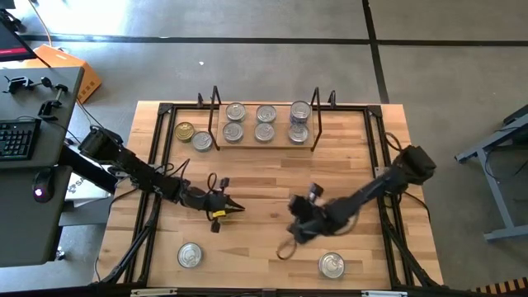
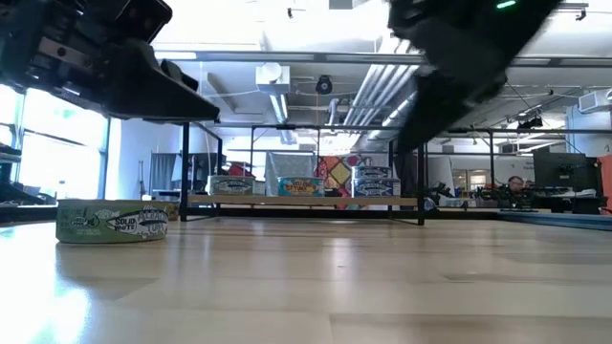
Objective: Stack canned seafood by type on shelf
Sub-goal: Stack the green tuna can on top of the green tuna can on the shelf
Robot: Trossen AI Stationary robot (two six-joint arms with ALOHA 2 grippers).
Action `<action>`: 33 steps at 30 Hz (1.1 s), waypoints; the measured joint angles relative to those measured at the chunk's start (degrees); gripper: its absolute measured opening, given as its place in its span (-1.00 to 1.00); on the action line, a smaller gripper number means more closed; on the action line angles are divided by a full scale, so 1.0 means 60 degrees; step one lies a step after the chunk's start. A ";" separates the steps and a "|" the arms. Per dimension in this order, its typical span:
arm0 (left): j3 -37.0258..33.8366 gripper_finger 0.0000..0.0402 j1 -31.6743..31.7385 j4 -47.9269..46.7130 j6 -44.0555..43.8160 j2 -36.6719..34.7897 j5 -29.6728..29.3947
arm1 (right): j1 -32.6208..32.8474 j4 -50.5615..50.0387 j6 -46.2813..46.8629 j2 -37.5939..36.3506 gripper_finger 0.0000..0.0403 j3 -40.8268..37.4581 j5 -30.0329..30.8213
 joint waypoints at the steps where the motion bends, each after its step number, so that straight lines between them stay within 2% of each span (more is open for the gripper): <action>1: 0.0000 -0.94 0.0030 0.0053 0.0016 0.0000 0.0000 | 0.0211 -0.0034 0.0429 -0.0116 -1.00 -0.0134 0.0183; 7: 0.0004 -0.94 0.0278 0.0466 0.0025 0.0000 -0.0004 | 0.1058 -0.0484 0.1684 -0.0499 -1.00 -0.0570 0.0401; 10: 0.0004 -0.94 0.0379 0.0541 -0.0021 0.0000 -0.0003 | 0.1246 -0.1521 0.2027 -0.0676 -1.00 -0.0570 0.0393; 14: 0.0004 -0.94 0.0456 0.0541 -0.0038 0.0000 -0.0004 | 0.1456 -0.3352 0.3316 -0.1155 -1.00 -0.0570 0.0589; 17: 0.0004 -0.94 0.0471 0.0543 -0.0042 0.0000 -0.0001 | 0.1650 -0.4639 0.4083 -0.1638 -1.00 -0.0570 0.0337; 22: 0.0004 -0.94 0.0471 0.0540 -0.0046 0.0000 0.0003 | 0.2093 -0.5529 0.5025 -0.2174 -0.97 -0.0570 0.0025; 27: 0.0007 -0.94 0.0471 0.0540 -0.0072 0.0000 0.0013 | 0.2483 -0.5511 0.5848 -0.2370 -0.77 -0.0570 -0.0719; 33: 0.0007 -0.94 0.0471 0.0540 -0.0064 0.0000 0.0025 | 0.2925 -0.4870 0.6169 -0.2358 -0.36 -0.0570 -0.0982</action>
